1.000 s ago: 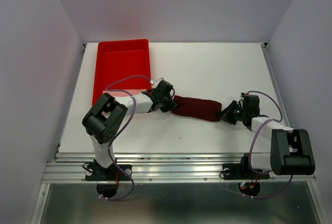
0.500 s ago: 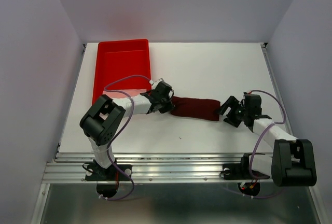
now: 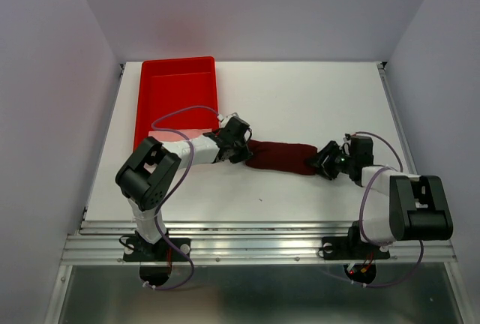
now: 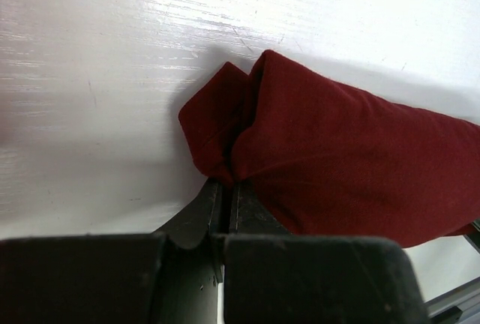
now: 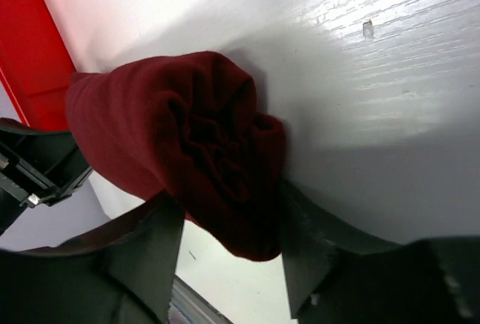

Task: Roll the t-shirts
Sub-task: Pick up the T-shirt from the center of the board.

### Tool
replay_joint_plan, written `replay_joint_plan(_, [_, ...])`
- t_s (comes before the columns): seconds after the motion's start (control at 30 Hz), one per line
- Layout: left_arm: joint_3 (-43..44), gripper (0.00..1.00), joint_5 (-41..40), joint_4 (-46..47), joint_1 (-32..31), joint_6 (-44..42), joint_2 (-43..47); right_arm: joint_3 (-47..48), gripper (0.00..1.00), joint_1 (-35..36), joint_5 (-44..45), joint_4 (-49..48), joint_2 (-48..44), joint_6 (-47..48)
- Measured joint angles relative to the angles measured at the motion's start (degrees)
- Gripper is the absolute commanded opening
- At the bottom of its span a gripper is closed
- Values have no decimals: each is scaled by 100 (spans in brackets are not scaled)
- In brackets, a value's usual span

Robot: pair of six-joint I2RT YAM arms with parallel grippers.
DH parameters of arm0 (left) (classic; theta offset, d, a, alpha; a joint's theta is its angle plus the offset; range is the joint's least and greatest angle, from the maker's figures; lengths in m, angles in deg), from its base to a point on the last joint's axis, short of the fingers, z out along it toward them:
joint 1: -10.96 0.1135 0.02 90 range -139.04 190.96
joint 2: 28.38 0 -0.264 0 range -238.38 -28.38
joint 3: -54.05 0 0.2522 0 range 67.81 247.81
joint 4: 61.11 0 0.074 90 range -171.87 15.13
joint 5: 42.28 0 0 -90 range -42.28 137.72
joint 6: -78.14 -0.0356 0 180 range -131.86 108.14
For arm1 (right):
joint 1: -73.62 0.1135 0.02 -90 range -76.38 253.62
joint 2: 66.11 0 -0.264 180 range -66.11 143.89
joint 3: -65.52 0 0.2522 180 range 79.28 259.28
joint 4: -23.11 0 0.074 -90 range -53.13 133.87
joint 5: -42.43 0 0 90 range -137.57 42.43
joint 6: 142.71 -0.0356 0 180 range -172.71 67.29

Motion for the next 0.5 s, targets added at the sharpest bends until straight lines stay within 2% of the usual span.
replay_joint_plan(0.03, [4,0,0,-9,0,-11,0,0,39,0,-52,-129,155,-70])
replay_joint_plan(0.1, [31,0,0,-50,0,-55,0,0,26,-2,-105,-293,323,-131])
replay_joint_plan(0.13, [44,0,-2,-72,0,-74,-2,0,12,-2,-140,-332,402,-155])
replay_joint_plan(0.2, [76,0,-15,-114,0,-120,-9,0,1,-2,-203,-422,461,-216])
replay_joint_plan(0.33, [177,0,-81,-271,0,-234,-9,22,1,13,-133,-343,348,-214])
replay_joint_plan(0.5, [391,0,-184,-610,-24,-411,79,243,1,114,133,330,-151,-144])
